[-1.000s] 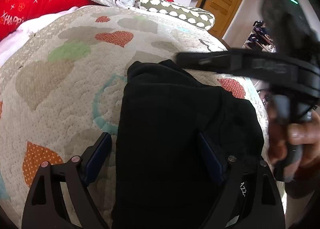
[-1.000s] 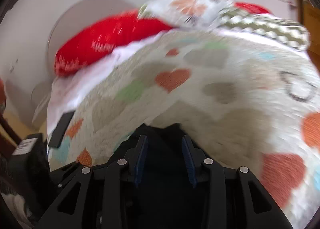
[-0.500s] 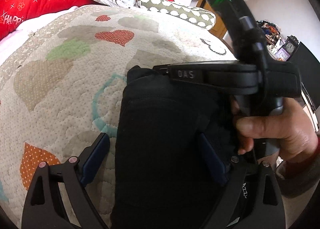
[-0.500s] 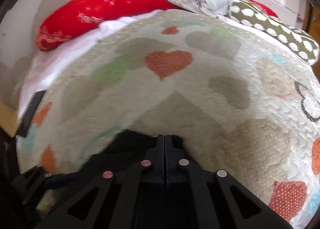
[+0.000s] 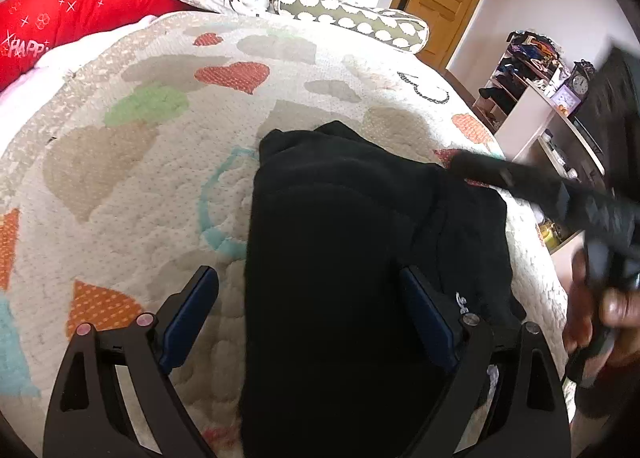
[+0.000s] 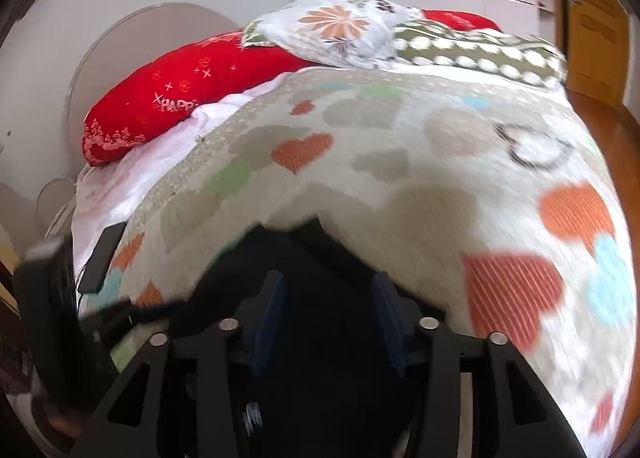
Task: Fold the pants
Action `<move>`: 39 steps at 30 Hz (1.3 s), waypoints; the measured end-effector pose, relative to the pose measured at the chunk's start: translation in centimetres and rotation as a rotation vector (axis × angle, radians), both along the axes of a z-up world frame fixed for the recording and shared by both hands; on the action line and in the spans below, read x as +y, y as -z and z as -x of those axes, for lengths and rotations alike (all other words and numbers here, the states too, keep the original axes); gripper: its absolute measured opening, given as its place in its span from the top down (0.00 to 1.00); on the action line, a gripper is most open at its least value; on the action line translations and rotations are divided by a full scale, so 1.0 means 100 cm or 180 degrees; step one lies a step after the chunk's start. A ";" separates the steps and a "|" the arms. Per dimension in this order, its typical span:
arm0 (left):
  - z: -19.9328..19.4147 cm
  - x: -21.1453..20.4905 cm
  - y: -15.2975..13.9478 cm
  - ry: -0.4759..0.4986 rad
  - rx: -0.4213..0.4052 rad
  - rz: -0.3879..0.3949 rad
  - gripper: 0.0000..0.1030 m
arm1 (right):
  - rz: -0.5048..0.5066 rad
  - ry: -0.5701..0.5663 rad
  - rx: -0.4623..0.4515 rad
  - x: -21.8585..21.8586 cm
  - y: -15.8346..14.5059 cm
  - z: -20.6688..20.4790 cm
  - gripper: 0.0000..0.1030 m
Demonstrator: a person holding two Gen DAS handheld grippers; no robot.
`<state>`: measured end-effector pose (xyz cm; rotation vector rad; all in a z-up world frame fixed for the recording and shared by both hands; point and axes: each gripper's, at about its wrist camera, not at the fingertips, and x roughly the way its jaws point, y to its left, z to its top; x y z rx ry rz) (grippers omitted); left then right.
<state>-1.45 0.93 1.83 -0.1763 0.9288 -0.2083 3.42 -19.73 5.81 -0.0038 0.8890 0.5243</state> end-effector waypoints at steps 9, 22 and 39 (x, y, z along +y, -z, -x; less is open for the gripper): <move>0.006 0.016 -0.008 -0.0023 0.0017 0.0154 0.10 | -0.0398 0.0470 0.0302 -0.061 0.030 0.044 0.37; -0.007 0.033 0.000 -0.0059 0.0161 0.0428 0.10 | -0.0687 0.0422 0.0447 -0.063 0.051 0.046 0.30; -0.019 0.021 0.011 0.0118 0.0193 0.0445 0.07 | -0.0762 0.0188 0.0303 -0.051 0.060 0.042 0.20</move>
